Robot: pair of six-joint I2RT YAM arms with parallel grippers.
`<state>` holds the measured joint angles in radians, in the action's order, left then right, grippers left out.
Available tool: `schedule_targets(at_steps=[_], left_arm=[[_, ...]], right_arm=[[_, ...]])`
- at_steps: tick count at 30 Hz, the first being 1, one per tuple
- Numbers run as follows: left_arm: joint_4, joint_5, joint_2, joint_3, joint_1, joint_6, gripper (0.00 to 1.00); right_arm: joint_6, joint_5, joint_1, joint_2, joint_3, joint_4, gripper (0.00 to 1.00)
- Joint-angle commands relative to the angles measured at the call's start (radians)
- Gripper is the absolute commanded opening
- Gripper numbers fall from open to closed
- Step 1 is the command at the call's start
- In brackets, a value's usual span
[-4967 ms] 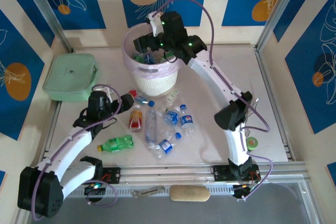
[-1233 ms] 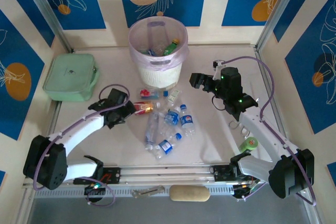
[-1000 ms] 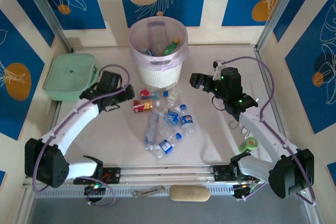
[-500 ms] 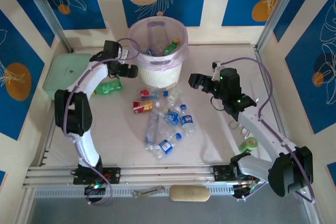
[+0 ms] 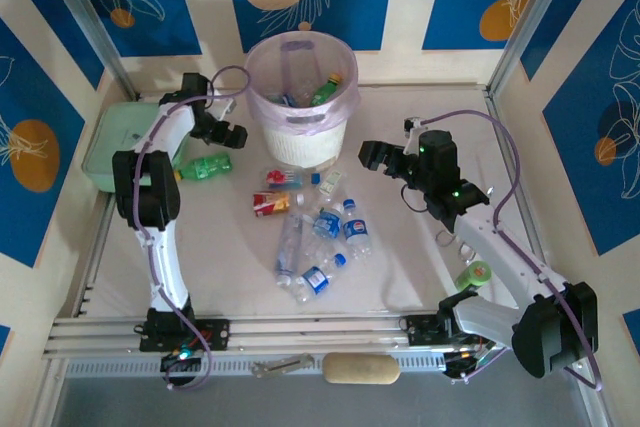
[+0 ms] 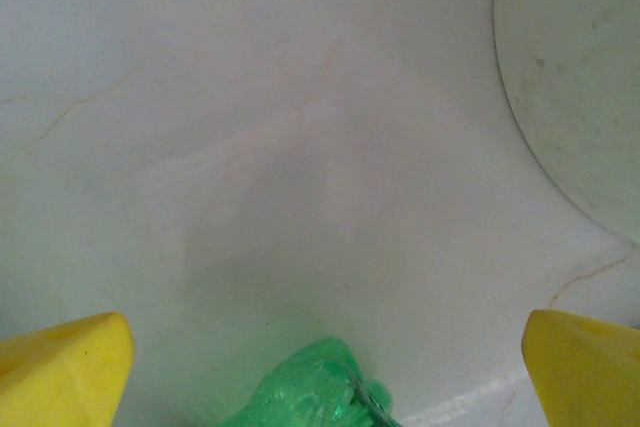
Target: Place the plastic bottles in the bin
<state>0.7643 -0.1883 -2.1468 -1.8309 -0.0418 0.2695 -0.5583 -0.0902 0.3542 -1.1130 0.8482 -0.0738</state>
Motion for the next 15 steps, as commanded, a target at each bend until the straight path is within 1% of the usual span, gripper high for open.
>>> schedule_targets(at_steps=[1,6,15], left_arm=[[0.062,0.032,0.026,0.051,0.012,0.097,0.99],[0.088,0.085,0.015,0.11,0.019,0.13,0.99],[0.065,0.13,0.003,0.182,0.019,0.096,0.99]], right_arm=[[-0.011,-0.013,0.008,0.022,-0.012,-0.002,0.99],[-0.012,-0.001,0.011,0.006,-0.003,0.006,0.99],[-0.008,-0.014,0.011,0.024,-0.003,-0.004,0.99]])
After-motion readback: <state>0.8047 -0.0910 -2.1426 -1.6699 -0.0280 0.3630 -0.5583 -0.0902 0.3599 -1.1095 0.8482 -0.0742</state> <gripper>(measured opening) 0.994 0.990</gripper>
